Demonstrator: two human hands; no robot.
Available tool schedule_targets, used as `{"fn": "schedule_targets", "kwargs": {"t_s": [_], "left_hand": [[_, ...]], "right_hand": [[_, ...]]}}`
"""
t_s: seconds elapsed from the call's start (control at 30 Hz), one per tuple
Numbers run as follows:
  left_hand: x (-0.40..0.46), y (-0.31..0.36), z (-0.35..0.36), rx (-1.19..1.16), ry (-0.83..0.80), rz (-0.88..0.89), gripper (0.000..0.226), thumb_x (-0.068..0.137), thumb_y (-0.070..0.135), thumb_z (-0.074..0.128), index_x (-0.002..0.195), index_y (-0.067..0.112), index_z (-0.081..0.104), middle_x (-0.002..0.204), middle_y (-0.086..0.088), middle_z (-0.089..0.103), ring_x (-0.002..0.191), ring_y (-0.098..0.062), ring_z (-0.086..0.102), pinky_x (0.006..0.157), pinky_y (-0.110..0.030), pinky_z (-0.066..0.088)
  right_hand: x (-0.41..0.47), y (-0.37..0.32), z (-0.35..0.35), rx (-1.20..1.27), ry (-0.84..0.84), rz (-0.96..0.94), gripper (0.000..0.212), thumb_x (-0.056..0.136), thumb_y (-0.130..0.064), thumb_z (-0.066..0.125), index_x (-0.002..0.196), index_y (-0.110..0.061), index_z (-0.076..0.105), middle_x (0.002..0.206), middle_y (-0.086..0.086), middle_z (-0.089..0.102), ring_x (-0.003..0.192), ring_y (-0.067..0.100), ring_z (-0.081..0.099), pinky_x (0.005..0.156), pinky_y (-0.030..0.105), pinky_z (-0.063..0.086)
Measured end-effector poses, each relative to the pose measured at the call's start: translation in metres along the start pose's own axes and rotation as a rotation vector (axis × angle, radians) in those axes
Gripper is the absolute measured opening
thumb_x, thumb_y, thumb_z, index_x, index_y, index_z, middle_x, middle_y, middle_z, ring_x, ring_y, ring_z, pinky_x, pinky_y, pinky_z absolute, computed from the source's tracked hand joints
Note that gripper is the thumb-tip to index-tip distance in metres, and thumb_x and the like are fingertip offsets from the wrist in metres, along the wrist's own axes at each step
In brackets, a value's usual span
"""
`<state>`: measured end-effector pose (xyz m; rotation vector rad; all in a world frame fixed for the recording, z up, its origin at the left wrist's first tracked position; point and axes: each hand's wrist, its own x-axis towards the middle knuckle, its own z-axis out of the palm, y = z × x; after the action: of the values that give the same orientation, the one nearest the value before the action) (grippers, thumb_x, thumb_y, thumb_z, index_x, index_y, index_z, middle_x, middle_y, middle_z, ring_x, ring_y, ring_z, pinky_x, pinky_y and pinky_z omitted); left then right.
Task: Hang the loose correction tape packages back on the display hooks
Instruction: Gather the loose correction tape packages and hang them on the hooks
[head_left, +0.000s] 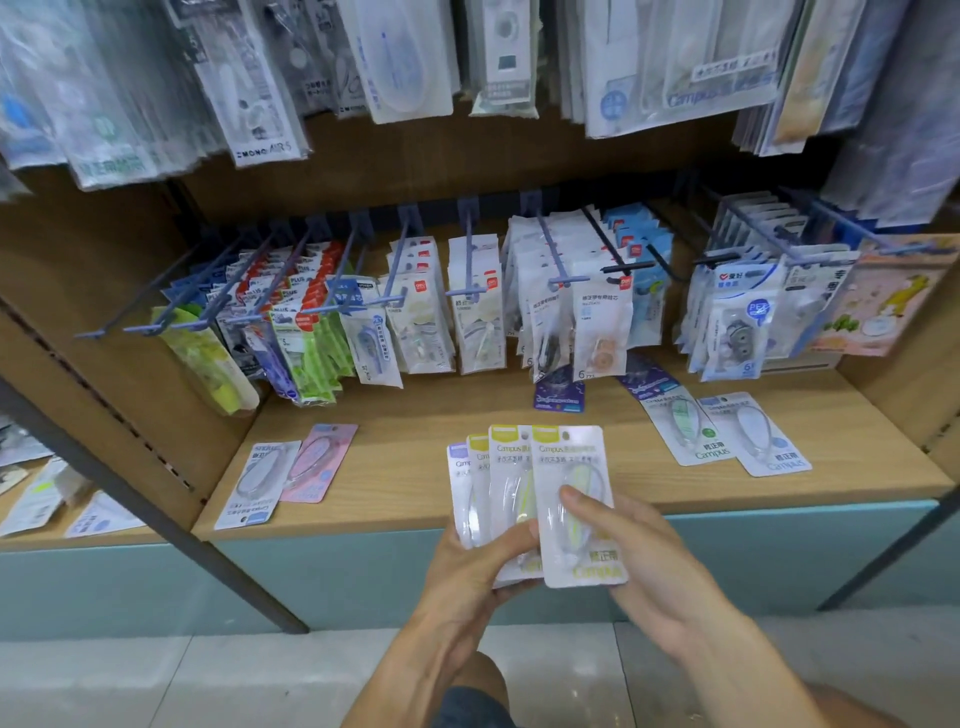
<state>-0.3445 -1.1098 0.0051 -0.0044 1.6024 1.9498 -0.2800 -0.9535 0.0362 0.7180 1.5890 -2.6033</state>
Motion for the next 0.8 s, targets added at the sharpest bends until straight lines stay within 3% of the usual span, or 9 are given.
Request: {"fn": "schedule_targets", "kwargs": {"t_s": [0.23,0.33,0.47,0.63,0.8], "left_hand": [[-0.06,0.077,0.05,-0.015,-0.102,-0.119,0.076,0.061,0.029,0.095,0.131,0.015,0.071,0.124,-0.016,0.075,0.112,-0.034,0.074,0.082,-0.04,0.063],[-0.104,0.145,0.085,-0.002,-0.11,-0.152,0.083,0.055,0.034,0.101,0.131,0.016,0.071,0.124,-0.015,0.076,0.112,-0.034,0.074,0.082,-0.041,0.063],[-0.17,0.248,0.131,0.03,-0.114,-0.138,0.075,0.061,0.028,0.094,0.131,0.016,0.069,0.122,-0.014,0.077,0.11,-0.034,0.075,0.082,-0.044,0.062],[-0.259,0.392,0.184,0.039,-0.124,-0.061,0.059,0.071,0.018,0.088,0.128,0.012,0.071,0.118,-0.016,0.078,0.108,-0.036,0.076,0.083,-0.047,0.063],[-0.331,0.523,0.228,0.06,-0.065,0.048,0.071,0.064,0.036,0.093,0.129,0.017,0.07,0.117,-0.01,0.079,0.107,-0.033,0.076,0.088,-0.055,0.062]], "right_hand": [[-0.074,-0.081,0.017,0.123,0.088,-0.008,0.041,0.087,-0.019,0.069,0.128,-0.015,0.068,0.117,0.011,0.076,0.108,0.032,0.073,0.084,0.043,0.059],[-0.121,-0.143,0.036,0.111,0.135,-0.018,0.038,0.089,-0.019,0.069,0.127,-0.019,0.068,0.118,0.008,0.076,0.107,0.029,0.074,0.084,0.042,0.06],[-0.193,-0.239,0.073,0.104,0.223,-0.02,0.041,0.086,-0.019,0.072,0.126,-0.013,0.068,0.117,0.013,0.076,0.11,0.034,0.072,0.1,0.058,0.054],[-0.288,-0.376,0.136,0.11,0.25,-0.007,0.04,0.081,-0.023,0.075,0.118,-0.009,0.074,0.113,0.017,0.077,0.107,0.037,0.073,0.099,0.057,0.054],[-0.362,-0.499,0.195,0.102,0.214,-0.093,0.046,0.079,-0.027,0.075,0.122,-0.011,0.072,0.116,0.016,0.076,0.111,0.039,0.071,0.102,0.06,0.051]]}}
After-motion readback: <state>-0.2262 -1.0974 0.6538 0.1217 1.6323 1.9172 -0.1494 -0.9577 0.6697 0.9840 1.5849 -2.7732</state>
